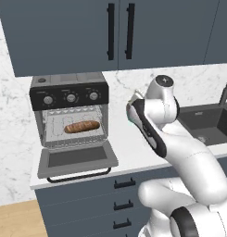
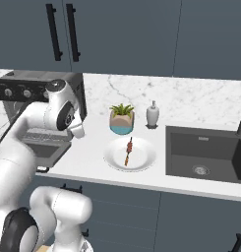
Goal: Pick up the kebab skewer and baguette bread, and place them inside the toaster oven. Close the toaster oven door and start by setting the timer.
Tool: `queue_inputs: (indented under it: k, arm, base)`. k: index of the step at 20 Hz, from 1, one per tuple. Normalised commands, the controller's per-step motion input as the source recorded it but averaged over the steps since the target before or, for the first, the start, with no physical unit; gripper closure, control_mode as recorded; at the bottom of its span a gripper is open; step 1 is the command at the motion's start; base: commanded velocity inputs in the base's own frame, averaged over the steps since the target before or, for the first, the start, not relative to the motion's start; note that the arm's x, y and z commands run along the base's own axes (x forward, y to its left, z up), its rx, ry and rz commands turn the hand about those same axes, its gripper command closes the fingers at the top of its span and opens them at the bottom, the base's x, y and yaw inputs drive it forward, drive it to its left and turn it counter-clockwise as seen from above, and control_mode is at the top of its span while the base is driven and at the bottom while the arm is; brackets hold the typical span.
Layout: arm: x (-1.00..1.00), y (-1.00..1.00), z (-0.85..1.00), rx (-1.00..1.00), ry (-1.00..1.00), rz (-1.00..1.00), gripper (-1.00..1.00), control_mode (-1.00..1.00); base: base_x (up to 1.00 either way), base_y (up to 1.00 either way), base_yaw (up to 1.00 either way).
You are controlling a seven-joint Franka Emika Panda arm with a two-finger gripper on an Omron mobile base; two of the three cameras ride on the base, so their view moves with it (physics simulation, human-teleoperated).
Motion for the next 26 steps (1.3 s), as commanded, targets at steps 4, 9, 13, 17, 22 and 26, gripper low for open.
queue_inputs:
  k: [4, 9, 13, 17, 22, 26]
  arm:
    - [0.26, -0.28, -0.23, -0.15, 0.05, 0.5, -1.0, -1.0]
    - [0.03, -0.51, -0.24, -0.19, 0.0, 0.44, -1.0, -1.0]
    - [0.0, -0.67, -0.26, -0.27, 0.02, 0.37, -1.0, -1.0]
    - [-0.07, -0.7, -0.36, -0.32, 0.1, 0.33, -1.0, -1.0]
    - [-0.02, -0.52, -0.33, -0.35, 0.18, 0.29, -1.0, -1.0]
    - [0.0, -0.51, -0.14, -0.2, 0.21, 0.24, -1.0, -1.0]
  base:
    - [0.0, 0.0, 0.0]
    - [0.0, 0.0, 0.0]
    - [0.0, 0.0, 0.0]
    - [0.0, 0.0, 0.0]
    - [0.0, 0.0, 0.0]
    - [0.0, 0.0, 0.0]
